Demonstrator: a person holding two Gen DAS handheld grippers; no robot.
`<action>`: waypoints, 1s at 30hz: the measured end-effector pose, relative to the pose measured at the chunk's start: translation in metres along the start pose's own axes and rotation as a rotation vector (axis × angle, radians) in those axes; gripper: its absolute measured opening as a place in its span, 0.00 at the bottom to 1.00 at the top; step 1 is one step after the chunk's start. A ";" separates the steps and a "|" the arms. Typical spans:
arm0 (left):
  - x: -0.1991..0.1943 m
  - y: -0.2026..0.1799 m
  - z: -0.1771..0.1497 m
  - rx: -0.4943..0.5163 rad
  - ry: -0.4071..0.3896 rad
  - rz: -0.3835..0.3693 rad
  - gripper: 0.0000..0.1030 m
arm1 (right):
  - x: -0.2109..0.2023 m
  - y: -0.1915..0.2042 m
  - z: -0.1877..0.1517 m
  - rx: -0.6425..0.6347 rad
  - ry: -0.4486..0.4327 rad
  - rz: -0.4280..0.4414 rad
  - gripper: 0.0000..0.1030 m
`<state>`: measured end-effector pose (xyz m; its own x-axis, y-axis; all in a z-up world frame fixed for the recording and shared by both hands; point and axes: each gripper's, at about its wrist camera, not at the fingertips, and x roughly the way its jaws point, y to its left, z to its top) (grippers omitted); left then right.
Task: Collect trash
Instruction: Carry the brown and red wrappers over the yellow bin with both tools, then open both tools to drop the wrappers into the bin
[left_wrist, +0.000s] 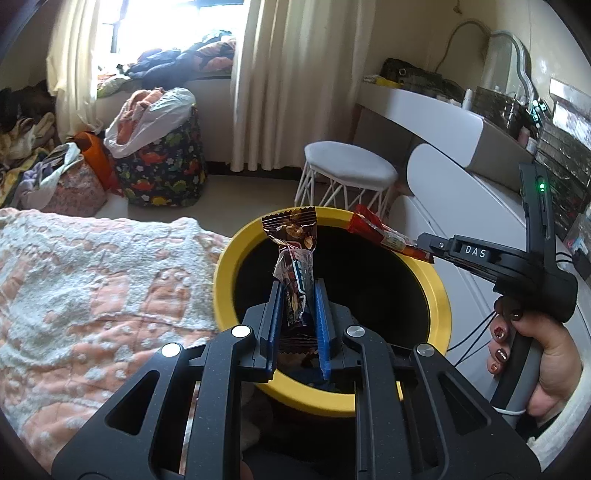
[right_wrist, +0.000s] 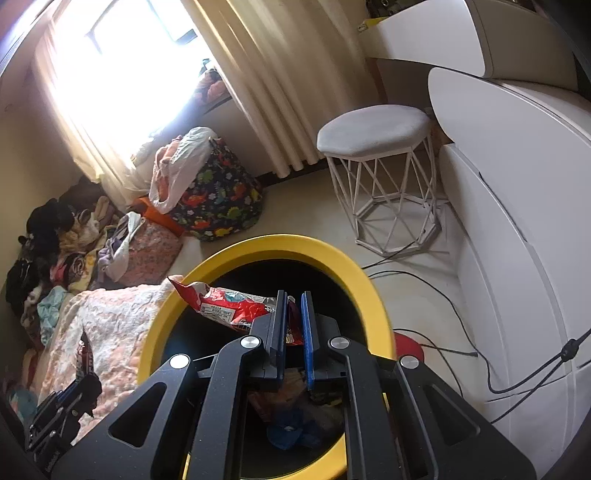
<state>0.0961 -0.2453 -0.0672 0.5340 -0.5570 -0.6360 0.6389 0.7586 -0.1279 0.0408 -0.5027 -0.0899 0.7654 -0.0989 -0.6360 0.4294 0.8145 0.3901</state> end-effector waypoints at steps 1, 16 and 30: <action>0.003 -0.001 0.000 0.000 0.005 -0.003 0.11 | 0.001 -0.001 0.000 0.001 0.002 -0.003 0.08; 0.053 -0.014 0.004 0.023 0.093 -0.033 0.12 | 0.008 -0.010 -0.001 0.021 0.016 -0.004 0.11; 0.059 -0.014 0.010 0.021 0.106 -0.032 0.30 | 0.012 -0.011 -0.005 0.038 0.032 0.006 0.12</action>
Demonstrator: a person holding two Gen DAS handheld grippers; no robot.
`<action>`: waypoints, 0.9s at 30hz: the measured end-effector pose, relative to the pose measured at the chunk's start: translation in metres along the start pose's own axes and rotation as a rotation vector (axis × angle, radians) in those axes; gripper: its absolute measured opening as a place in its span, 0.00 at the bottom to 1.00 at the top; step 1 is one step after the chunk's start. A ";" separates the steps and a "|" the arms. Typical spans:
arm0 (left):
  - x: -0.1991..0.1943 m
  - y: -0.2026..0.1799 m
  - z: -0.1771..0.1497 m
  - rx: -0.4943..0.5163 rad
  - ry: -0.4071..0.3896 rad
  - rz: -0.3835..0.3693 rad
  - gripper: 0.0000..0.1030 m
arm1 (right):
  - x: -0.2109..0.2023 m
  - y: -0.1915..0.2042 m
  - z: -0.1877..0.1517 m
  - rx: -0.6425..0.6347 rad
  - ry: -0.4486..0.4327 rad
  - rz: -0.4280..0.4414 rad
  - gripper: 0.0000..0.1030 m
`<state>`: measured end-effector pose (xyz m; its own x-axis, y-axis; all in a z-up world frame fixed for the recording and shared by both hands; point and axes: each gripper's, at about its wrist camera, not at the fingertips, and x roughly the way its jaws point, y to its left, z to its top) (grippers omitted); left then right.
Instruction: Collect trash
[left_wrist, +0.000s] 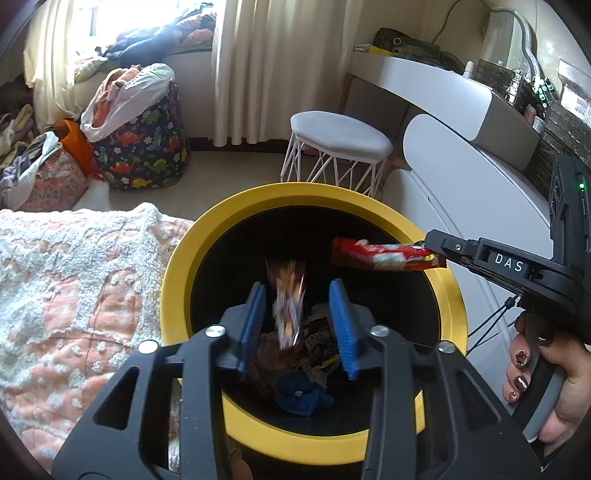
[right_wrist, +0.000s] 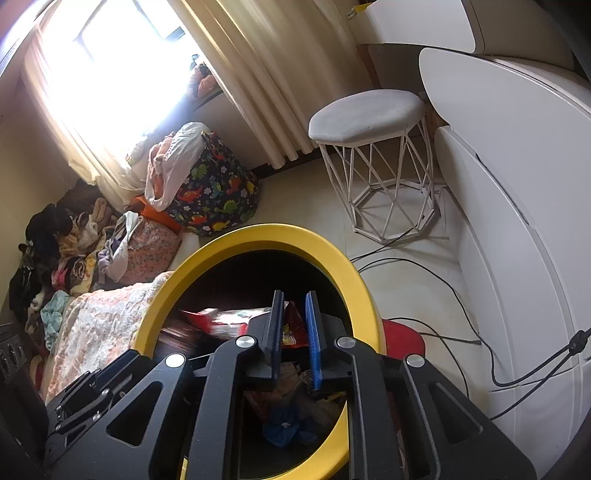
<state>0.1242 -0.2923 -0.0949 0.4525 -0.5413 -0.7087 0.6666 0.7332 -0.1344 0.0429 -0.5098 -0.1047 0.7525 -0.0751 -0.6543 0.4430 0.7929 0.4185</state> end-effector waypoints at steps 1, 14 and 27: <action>0.000 0.000 0.000 0.001 0.001 0.001 0.33 | 0.000 -0.001 0.001 0.001 0.000 0.001 0.13; -0.011 0.009 -0.001 -0.039 0.000 0.040 0.89 | -0.014 -0.001 -0.002 0.010 -0.010 0.000 0.47; -0.036 0.021 -0.010 -0.071 -0.033 0.100 0.89 | -0.036 0.002 -0.009 -0.014 -0.036 -0.016 0.84</action>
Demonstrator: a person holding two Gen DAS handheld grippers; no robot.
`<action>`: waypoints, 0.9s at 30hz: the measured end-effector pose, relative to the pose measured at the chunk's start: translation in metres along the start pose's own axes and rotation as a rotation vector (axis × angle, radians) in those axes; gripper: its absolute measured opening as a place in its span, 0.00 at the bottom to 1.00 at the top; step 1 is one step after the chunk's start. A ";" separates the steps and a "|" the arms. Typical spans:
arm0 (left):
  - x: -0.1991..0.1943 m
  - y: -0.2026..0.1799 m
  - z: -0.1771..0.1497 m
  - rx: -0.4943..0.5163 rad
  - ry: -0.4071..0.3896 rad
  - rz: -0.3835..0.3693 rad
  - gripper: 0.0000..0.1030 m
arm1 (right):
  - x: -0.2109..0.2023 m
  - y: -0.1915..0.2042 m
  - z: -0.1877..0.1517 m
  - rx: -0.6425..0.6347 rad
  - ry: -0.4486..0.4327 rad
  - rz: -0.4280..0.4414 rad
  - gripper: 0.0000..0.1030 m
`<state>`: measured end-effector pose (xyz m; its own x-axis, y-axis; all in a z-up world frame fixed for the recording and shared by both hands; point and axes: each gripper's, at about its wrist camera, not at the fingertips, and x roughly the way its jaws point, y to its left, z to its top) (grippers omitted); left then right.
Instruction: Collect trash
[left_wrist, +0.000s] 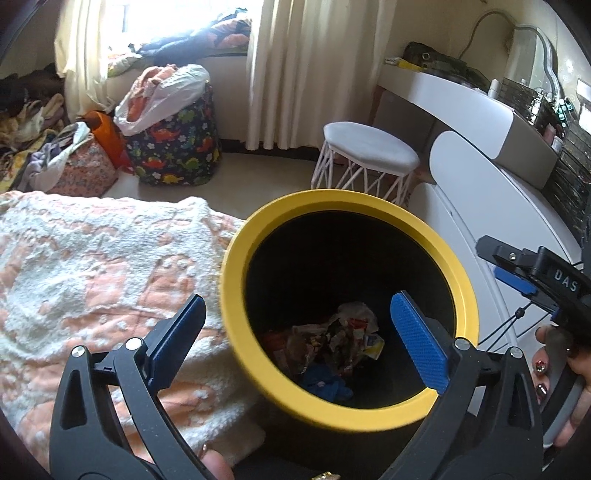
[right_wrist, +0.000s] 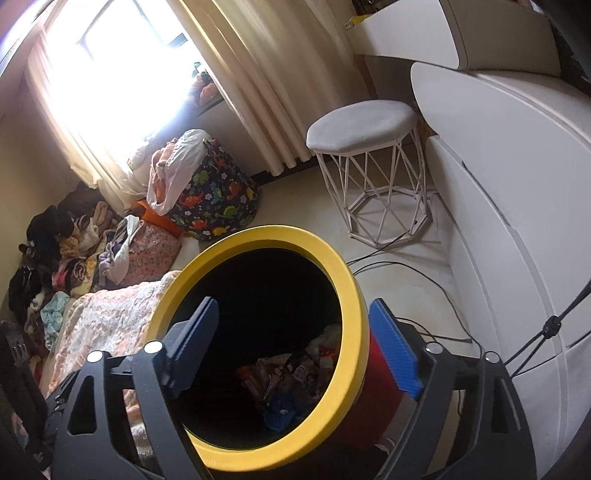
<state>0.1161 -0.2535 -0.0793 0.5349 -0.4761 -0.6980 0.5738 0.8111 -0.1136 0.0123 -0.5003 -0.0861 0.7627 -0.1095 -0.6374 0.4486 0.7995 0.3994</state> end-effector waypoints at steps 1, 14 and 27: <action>-0.002 0.001 -0.001 0.000 -0.002 0.004 0.89 | -0.002 0.001 -0.001 -0.004 -0.004 -0.001 0.84; -0.040 0.035 -0.014 -0.063 -0.064 0.095 0.89 | -0.021 0.032 -0.017 -0.133 -0.052 -0.001 0.94; -0.084 0.066 -0.045 -0.070 -0.150 0.234 0.90 | -0.039 0.074 -0.049 -0.281 -0.129 0.029 0.94</action>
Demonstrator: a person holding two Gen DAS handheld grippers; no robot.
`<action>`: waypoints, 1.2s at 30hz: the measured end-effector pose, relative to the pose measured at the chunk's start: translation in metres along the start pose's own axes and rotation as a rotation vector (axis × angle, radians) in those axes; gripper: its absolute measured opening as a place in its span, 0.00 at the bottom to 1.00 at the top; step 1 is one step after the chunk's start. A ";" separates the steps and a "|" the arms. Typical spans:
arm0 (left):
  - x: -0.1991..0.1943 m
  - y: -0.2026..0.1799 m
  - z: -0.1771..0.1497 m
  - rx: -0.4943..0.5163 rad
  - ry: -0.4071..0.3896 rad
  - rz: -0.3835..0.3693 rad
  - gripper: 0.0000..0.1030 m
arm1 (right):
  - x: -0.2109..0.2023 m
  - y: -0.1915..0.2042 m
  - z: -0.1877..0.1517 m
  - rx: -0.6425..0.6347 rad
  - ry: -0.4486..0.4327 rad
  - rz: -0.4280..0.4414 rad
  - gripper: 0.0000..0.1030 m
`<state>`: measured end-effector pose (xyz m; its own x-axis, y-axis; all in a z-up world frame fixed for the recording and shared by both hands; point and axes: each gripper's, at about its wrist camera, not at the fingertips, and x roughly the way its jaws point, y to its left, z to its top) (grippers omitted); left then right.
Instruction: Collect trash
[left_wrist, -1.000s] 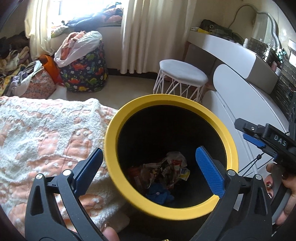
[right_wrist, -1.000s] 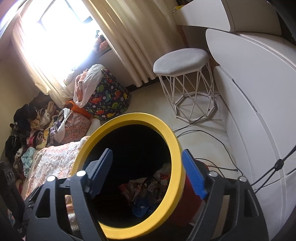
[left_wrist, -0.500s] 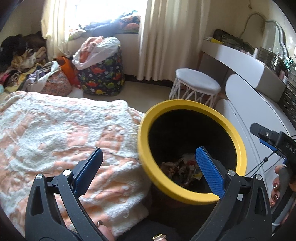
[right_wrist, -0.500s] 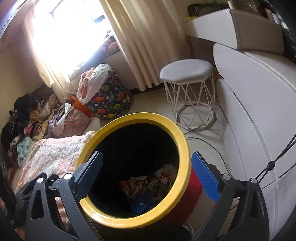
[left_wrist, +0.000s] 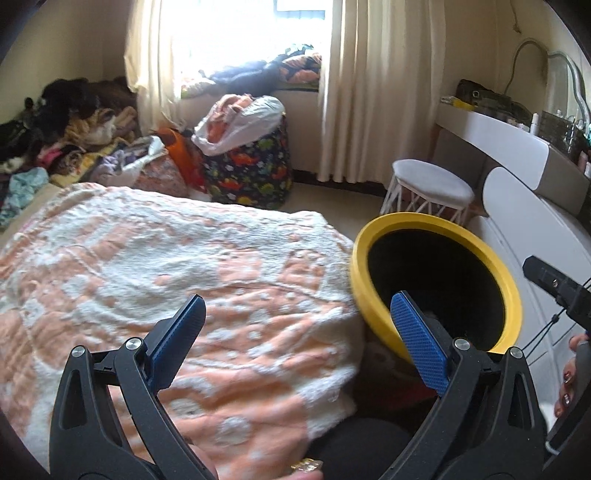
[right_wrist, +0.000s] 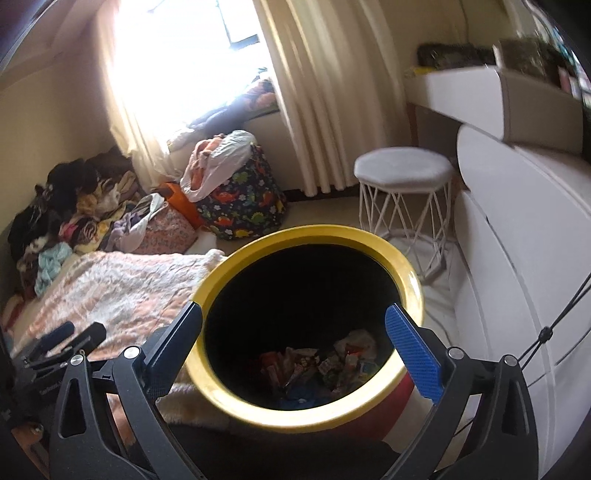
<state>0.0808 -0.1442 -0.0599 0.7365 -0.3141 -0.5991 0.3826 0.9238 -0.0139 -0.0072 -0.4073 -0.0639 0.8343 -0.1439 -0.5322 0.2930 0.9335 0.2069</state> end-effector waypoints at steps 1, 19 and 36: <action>-0.003 0.003 -0.003 0.006 -0.007 0.008 0.90 | -0.002 0.004 -0.001 -0.018 -0.017 0.003 0.94; -0.061 0.030 -0.030 -0.050 -0.198 0.079 0.90 | -0.058 0.052 -0.034 -0.172 -0.325 0.037 0.94; -0.066 0.023 -0.031 -0.049 -0.216 0.095 0.90 | -0.060 0.047 -0.037 -0.168 -0.349 0.026 0.94</action>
<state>0.0238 -0.0950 -0.0452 0.8721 -0.2603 -0.4144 0.2827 0.9592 -0.0075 -0.0606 -0.3421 -0.0529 0.9577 -0.1957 -0.2111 0.2133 0.9749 0.0642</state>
